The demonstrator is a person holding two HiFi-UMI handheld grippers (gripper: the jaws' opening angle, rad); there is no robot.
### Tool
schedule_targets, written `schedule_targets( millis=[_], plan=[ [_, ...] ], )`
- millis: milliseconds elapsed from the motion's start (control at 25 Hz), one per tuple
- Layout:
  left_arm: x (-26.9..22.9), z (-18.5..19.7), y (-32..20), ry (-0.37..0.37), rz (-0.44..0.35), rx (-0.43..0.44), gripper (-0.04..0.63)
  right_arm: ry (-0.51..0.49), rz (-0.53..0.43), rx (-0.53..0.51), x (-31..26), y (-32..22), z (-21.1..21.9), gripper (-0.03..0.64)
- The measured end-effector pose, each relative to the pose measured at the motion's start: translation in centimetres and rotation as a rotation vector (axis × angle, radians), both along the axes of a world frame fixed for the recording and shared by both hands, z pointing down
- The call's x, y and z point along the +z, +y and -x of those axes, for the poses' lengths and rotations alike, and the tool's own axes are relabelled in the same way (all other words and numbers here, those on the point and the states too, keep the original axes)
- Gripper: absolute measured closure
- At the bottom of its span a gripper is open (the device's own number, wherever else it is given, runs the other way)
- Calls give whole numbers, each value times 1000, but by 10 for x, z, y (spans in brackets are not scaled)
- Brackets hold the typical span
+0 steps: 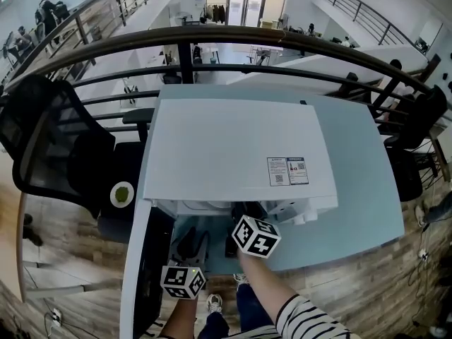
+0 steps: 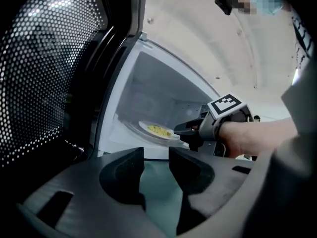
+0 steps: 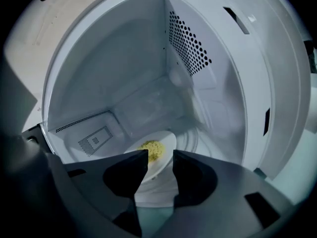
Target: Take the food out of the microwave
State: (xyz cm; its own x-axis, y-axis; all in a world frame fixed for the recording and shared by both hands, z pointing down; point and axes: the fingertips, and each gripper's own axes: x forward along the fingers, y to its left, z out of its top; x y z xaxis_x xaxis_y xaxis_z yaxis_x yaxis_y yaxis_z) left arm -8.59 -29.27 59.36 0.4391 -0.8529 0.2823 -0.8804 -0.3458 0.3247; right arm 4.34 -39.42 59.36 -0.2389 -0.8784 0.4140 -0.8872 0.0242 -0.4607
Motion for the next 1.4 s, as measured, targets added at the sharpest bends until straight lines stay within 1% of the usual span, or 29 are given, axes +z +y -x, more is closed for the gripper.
schedule_targets(
  millis=[120,240,480,680,920,1160,1280,1400],
  plan=[
    [0,1,3,0,2,2,459,28,22,14,1,-3,-2,464],
    [0,2,5,4,6,1,459,21,38,31,4,-2,-6,537],
    [1,2,9,9,9,1,459,-62,49,62,4,5,-6,552],
    [-1,3,11,9,6,1,459,-98,52,93,5,19,-12,557],
    [-6,-3,12,19,-3,19,459,-107,56,101,4,38,-19,558],
    [-14,-22,3,59,-3,57,459,-120,42,123,0,51,-31,571],
    [-18,-31,-7,85,0,65,459,-166,31,126,0,54,-34,571],
    [-20,-38,-17,108,10,65,459,-221,10,103,-3,54,-30,569]
  ],
)
